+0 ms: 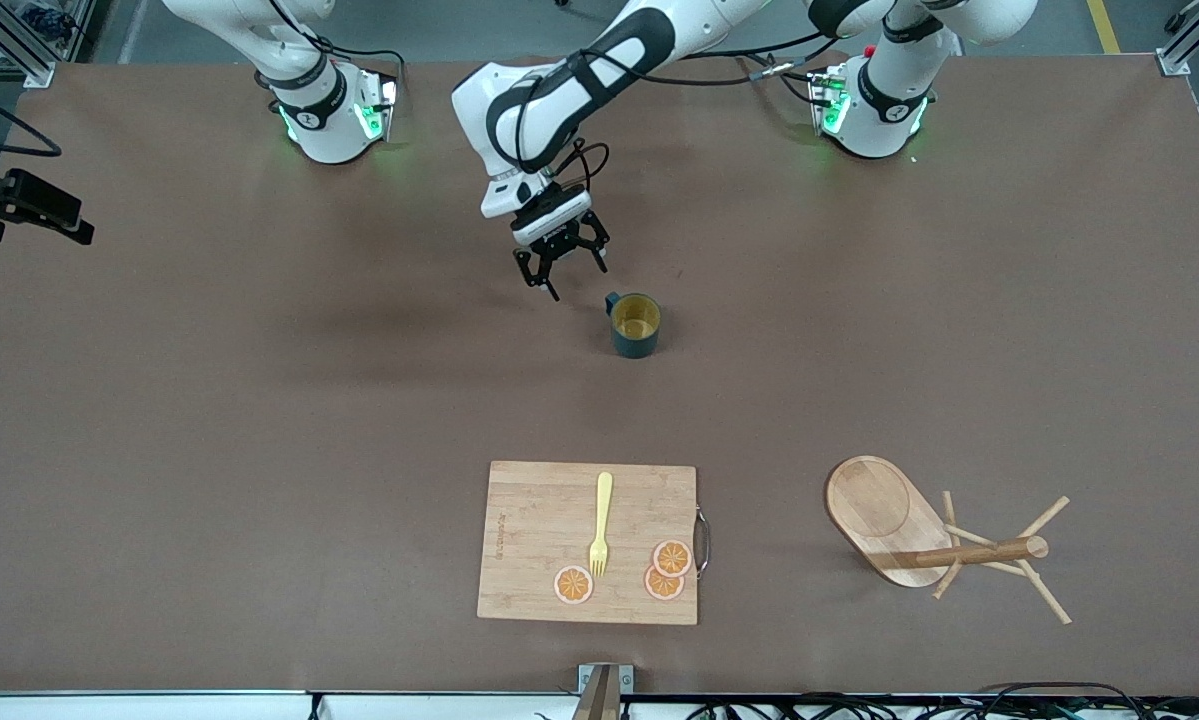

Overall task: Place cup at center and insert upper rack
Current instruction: 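Lower the left gripper and grasp the teal mug handle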

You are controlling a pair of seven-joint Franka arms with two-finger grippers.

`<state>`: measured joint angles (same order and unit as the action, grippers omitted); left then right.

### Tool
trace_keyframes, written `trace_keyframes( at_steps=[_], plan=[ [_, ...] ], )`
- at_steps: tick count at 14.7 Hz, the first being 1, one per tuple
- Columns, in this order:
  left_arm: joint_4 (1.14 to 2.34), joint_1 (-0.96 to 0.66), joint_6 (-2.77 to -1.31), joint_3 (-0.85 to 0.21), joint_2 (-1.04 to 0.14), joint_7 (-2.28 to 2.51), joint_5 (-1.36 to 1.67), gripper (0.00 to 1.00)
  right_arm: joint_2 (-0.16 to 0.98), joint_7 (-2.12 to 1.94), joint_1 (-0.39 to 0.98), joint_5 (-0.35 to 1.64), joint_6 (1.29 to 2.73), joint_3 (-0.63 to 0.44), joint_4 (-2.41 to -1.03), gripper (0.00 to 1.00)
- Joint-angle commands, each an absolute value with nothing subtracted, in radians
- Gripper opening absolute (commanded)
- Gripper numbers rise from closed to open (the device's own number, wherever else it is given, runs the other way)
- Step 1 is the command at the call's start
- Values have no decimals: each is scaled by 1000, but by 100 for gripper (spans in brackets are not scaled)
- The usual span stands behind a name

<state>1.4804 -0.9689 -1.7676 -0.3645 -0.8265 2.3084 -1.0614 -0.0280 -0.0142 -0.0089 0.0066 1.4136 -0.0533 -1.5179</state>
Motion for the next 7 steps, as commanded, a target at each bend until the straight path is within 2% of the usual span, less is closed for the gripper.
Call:
trace_keyframes(
  at_steps=[1, 4, 7],
  plan=[
    [1554, -996, -1749, -357, -818, 2468, -1163, 98, -75, 0, 3, 12, 1425, -61, -1566, 100],
    [1607, -1037, -1686, -336, -818, 2516, -1173, 98, -84, 0, -1, 17, 1436, -61, -1566, 100],
    [1657, -1037, -1684, -325, -821, 2592, -1305, 97, -81, -5, -8, 71, 1439, -90, -1568, 100]
  ],
)
